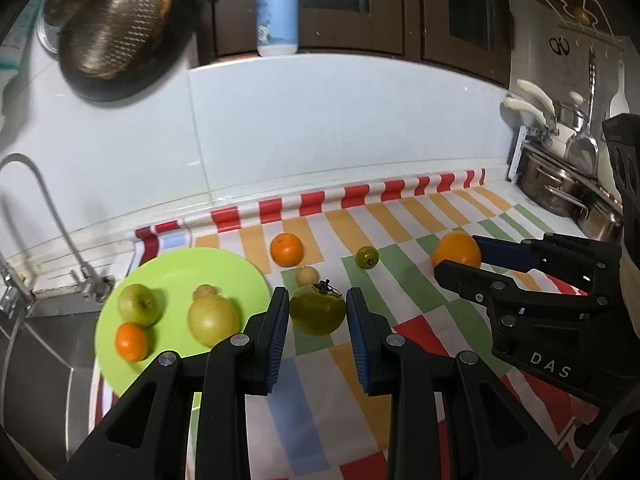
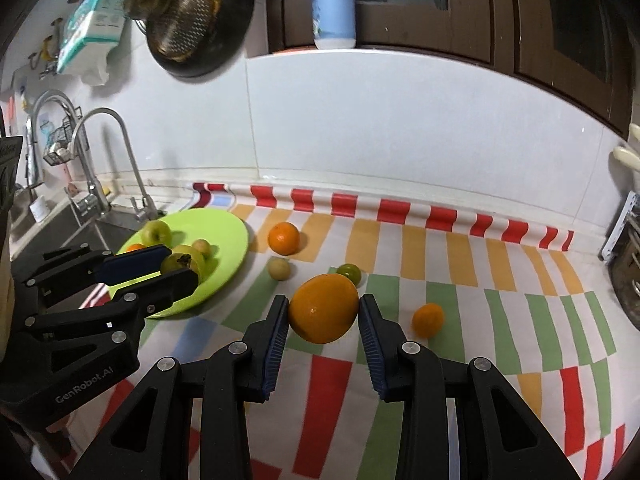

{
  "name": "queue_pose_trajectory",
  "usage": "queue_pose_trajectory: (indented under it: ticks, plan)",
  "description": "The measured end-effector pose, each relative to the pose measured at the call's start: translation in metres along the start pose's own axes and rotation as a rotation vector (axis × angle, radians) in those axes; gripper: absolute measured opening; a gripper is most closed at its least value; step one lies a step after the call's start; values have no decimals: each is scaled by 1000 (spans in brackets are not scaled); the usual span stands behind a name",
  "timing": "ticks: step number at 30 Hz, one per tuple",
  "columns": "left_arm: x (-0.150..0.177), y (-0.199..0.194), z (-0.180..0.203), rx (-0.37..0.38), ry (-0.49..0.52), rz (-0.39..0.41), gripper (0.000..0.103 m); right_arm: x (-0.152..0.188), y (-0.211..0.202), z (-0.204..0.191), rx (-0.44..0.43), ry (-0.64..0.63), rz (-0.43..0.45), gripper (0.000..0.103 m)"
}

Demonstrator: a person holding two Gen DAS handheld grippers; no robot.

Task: Organize fruits
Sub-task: 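Carry the green fruit with the left tool while the right tool carries the orange to the plate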

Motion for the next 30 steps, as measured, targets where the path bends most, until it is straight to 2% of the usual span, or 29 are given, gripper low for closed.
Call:
queue_pose_trajectory:
  ticks: [16,23,30]
  plan:
    - [6,-66,-35,-88,-43,80,30,-4,-41,-54,-67,-51,69,37]
    - [10,-81,-59,-122,-46,96,30,-6,-36,-83,-111,-55,68,37]
    - [15,-80,-88,-134,-51,84,30,-14,-25,-113,-150,-64,71,37]
Point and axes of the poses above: each gripper's, at about its wrist camera, not at the fingertips, and y roughly the way its jaws point, z to its right, x to its underside, the point moved 7 cm from there along y, roughly the way its jaws point, and after that the axes turned 13 degrees about y, right-handed, at the moved point
